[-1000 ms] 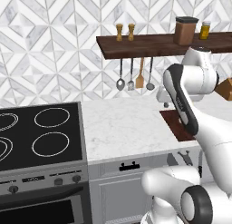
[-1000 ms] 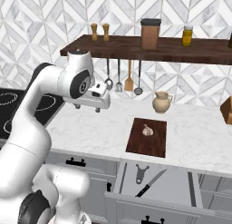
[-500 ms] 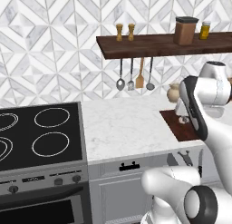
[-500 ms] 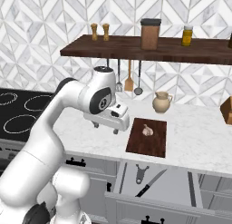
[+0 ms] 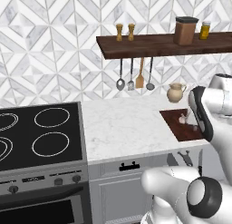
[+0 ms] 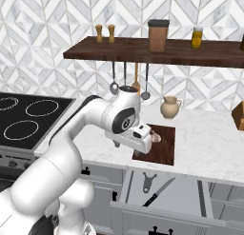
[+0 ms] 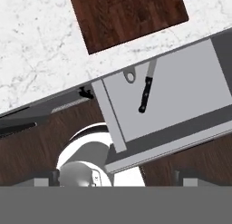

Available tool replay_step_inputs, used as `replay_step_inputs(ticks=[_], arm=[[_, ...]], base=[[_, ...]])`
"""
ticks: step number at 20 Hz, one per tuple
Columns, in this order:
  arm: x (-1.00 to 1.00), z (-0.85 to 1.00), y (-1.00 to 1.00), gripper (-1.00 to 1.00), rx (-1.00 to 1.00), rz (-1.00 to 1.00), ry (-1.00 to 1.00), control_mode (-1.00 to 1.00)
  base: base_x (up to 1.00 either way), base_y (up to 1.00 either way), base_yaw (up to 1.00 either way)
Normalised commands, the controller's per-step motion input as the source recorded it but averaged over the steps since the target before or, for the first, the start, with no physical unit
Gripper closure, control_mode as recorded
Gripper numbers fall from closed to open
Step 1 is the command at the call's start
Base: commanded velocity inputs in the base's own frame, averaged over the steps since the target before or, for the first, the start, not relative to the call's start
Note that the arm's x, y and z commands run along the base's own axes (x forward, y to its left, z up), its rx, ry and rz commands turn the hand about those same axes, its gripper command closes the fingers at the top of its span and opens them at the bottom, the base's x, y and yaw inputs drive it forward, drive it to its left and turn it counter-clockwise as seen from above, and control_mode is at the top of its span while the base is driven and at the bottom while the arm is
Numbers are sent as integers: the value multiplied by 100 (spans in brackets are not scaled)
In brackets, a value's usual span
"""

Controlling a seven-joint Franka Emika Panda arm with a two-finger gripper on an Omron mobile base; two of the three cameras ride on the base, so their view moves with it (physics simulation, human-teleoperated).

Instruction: Place the appropriate cutting tool for cutting the garlic skin on the cutting board.

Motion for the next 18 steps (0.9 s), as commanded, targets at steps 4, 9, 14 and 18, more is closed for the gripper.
replay_step_inputs(ticks=[4, 9, 14, 18], arm=[[-16, -47, -46, -100, 9, -5, 1, -100], [-21, -42, -24, -100, 7, 0, 0, -100], [-28, -25, -10, -100, 6, 0, 0, -100], [-13, -32, -3, -100, 0, 0, 0, -100]], base=[[0, 0, 0], [0, 0, 0], [0, 0, 0], [0, 0, 0]])
